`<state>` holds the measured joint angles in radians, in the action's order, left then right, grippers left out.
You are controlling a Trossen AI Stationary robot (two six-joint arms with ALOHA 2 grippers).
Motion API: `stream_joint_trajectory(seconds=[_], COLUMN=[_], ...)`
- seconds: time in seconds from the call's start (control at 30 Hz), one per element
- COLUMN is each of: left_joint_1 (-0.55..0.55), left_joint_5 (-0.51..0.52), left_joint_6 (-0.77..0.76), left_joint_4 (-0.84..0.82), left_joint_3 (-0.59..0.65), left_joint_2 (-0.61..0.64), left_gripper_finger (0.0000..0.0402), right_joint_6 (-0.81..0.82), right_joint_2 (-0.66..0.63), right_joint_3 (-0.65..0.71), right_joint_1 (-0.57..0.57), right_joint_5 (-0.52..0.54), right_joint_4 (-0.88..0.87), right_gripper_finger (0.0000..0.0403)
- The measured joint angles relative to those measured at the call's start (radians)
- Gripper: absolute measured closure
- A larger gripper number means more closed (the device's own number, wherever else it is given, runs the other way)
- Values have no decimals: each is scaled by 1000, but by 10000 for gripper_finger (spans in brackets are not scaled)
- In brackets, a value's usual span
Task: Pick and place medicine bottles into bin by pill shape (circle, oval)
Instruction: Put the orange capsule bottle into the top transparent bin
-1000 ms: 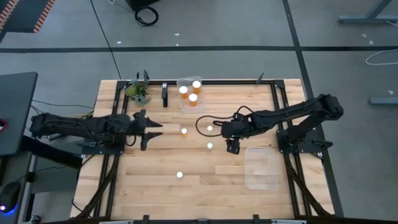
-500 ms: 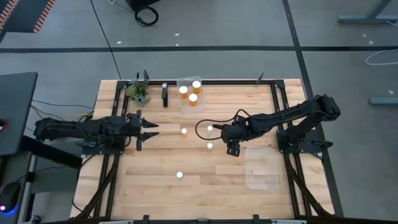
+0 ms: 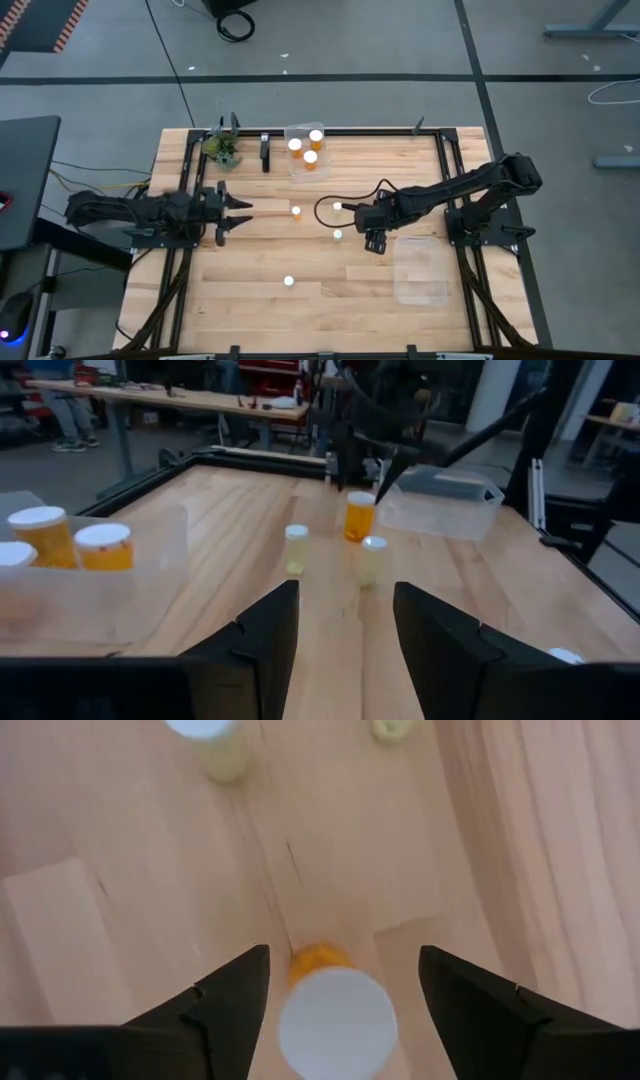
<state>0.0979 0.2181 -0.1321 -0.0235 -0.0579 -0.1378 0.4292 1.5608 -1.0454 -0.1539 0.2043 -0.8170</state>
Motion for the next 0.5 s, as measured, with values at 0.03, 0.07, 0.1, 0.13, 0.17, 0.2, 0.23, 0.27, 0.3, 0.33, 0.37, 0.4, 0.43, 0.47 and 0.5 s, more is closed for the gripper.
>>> stream_joint_trajectory(seconds=[0.03,0.07,0.1,0.13,0.17,0.2,0.23,0.27,0.3,0.33,0.37,0.4,0.43,0.47,0.5], left_joint_1=[6,11,16,22,27,31,36,39,41,40,40,40,40,40,40], left_joint_5=[12,20,25,28,30,31,32,37,43,47,47,48,48,48,48], left_joint_6=[-1,-3,-4,-5,-5,-5,-5,-5,-5,-5,-5,-5,-5,-5,-5], left_joint_4=[-4,2,10,23,36,47,54,69,71,71,71,70,70,70,69], left_joint_3=[9,15,21,28,32,36,39,45,46,46,46,46,46,46,47], left_joint_2=[13,21,31,41,49,48,47,47,48,46,45,45,45,45,45], left_gripper_finger=[228,228,228,228,228,228,228,228,228,228,228,228,228,228,228], right_joint_6=[11,22,32,41,49,57,66,73,80,85,89,93,95,95,95], right_joint_2=[0,0,0,0,0,0,0,0,0,0,0,0,0,0,0], right_joint_3=[9,18,26,32,38,43,46,49,52,55,58,64,69,73,78], right_joint_1=[0,0,0,0,0,0,0,0,0,1,1,1,1,1,1], right_joint_5=[0,0,-3,-7,-11,-15,-18,-22,-25,-30,-34,-42,-45,-43,-38], right_joint_4=[-1,-1,-2,-1,2,9,10,9,11,14,18,28,34,35,35], right_gripper_finger=[138,138,138,138,138,138,138,138,138,138,138,138,138,138,138])
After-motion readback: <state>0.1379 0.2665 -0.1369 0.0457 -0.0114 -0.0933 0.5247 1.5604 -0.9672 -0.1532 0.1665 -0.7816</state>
